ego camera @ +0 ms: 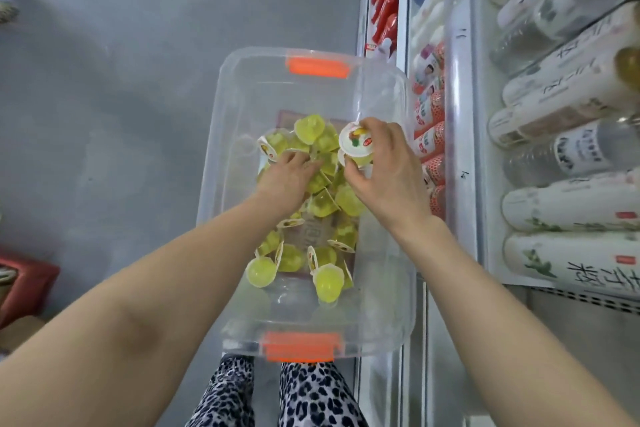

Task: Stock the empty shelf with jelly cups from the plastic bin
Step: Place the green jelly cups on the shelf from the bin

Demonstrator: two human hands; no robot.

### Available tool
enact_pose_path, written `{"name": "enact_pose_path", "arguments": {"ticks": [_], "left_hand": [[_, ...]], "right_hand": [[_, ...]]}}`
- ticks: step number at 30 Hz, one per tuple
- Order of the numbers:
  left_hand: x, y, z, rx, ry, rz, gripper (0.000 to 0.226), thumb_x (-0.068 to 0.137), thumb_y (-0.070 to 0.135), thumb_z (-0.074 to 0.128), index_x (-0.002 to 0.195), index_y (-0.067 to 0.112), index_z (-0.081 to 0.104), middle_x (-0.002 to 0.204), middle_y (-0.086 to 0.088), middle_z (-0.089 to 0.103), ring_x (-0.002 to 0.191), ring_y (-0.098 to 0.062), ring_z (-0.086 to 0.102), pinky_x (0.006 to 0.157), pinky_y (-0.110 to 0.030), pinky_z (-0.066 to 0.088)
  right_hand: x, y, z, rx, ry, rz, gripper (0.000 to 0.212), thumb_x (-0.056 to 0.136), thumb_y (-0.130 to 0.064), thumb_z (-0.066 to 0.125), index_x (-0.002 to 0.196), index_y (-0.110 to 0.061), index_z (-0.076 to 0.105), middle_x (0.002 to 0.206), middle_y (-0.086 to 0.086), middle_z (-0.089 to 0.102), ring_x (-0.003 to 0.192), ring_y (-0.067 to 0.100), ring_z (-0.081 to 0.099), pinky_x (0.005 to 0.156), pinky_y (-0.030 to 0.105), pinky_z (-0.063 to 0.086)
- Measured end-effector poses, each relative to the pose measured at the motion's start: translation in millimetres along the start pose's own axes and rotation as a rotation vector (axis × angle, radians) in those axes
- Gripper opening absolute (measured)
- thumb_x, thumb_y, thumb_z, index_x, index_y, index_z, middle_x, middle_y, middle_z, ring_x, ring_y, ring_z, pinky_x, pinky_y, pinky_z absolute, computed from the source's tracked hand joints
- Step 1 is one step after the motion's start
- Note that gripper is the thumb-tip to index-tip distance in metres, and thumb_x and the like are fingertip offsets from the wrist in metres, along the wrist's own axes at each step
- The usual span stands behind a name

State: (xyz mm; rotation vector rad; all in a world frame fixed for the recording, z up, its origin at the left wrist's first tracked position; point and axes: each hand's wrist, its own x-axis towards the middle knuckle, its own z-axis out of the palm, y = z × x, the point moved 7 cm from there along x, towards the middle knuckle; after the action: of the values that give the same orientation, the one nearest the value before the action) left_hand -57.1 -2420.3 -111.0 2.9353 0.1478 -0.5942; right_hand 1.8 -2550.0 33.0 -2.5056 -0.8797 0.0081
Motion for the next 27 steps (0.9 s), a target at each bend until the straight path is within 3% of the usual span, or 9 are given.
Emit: {"name": "enact_pose_path", "arguments": {"ticks": [3, 6, 8, 13, 19, 23, 27], "left_hand": [[6, 4, -4, 0.04, 0.018, -0.003, 0.071, 0.089, 0.042, 0.063, 0.15, 0.034, 0.027, 0.135, -0.008, 0.041, 0.124, -0.031, 0.038, 0.1, -0.042, 0.043], [4, 7, -13, 0.049, 0.06, 0.042, 0.052, 0.085, 0.037, 0.068, 0.134, 0.033, 0.05, 0.128, -0.007, 0.045, 0.122, -0.029, 0.039, 0.099, -0.042, 0.043], [-4, 11, -12, 0.071, 0.037, 0.055, 0.043, 0.085, 0.031, 0.068, 0.126, 0.03, 0.055, 0.13, -0.006, 0.045, 0.125, -0.028, 0.038, 0.101, -0.041, 0.04], [-21, 19, 3, 0.195, -0.06, 0.057, 0.038, 0.089, 0.028, 0.063, 0.126, 0.027, 0.055, 0.155, -0.011, 0.023, 0.14, -0.031, 0.022, 0.108, -0.039, 0.035], [-35, 14, 7, 0.267, -0.065, -0.006, 0.041, 0.091, 0.027, 0.06, 0.131, 0.025, 0.053, 0.151, -0.013, 0.022, 0.137, -0.036, 0.023, 0.105, -0.039, 0.041], [-42, 17, 11, 0.346, -0.072, -0.007, 0.035, 0.091, 0.032, 0.061, 0.126, 0.03, 0.06, 0.149, -0.011, 0.019, 0.131, -0.036, 0.026, 0.098, -0.038, 0.044], [-42, 19, 13, 0.419, -0.03, 0.004, 0.043, 0.096, 0.023, 0.053, 0.138, 0.017, 0.049, 0.151, -0.011, 0.017, 0.129, -0.031, 0.031, 0.097, -0.036, 0.041]], "right_hand": [[1, 0, 0, 0.005, 0.001, 0.003, 0.047, 0.082, -0.023, 0.069, 0.124, -0.007, 0.053, 0.108, 0.01, 0.057, 0.091, 0.027, 0.059, 0.074, 0.031, 0.045], [2, -1, 2, 0.005, 0.001, 0.004, 0.046, 0.082, -0.023, 0.069, 0.122, -0.007, 0.054, 0.107, 0.011, 0.057, 0.09, 0.027, 0.06, 0.072, 0.031, 0.046], [2, -1, 1, 0.001, -0.005, 0.005, 0.046, 0.082, -0.024, 0.069, 0.123, -0.007, 0.054, 0.108, 0.011, 0.057, 0.09, 0.027, 0.06, 0.072, 0.029, 0.044], [1, -2, 1, -0.015, -0.038, 0.005, 0.047, 0.085, -0.025, 0.067, 0.125, -0.008, 0.052, 0.11, 0.011, 0.056, 0.091, 0.027, 0.06, 0.073, 0.028, 0.043], [1, -1, 3, -0.049, -0.036, -0.001, 0.046, 0.085, -0.027, 0.067, 0.125, -0.008, 0.051, 0.11, 0.011, 0.055, 0.089, 0.025, 0.058, 0.073, 0.022, 0.036], [0, -1, 5, -0.075, -0.043, -0.005, 0.048, 0.085, -0.028, 0.066, 0.126, -0.009, 0.05, 0.11, 0.011, 0.055, 0.089, 0.026, 0.058, 0.072, 0.028, 0.041], [-1, -2, 7, -0.109, -0.064, -0.012, 0.049, 0.084, -0.028, 0.066, 0.126, -0.009, 0.05, 0.111, 0.011, 0.055, 0.089, 0.028, 0.058, 0.072, 0.032, 0.043]]}}
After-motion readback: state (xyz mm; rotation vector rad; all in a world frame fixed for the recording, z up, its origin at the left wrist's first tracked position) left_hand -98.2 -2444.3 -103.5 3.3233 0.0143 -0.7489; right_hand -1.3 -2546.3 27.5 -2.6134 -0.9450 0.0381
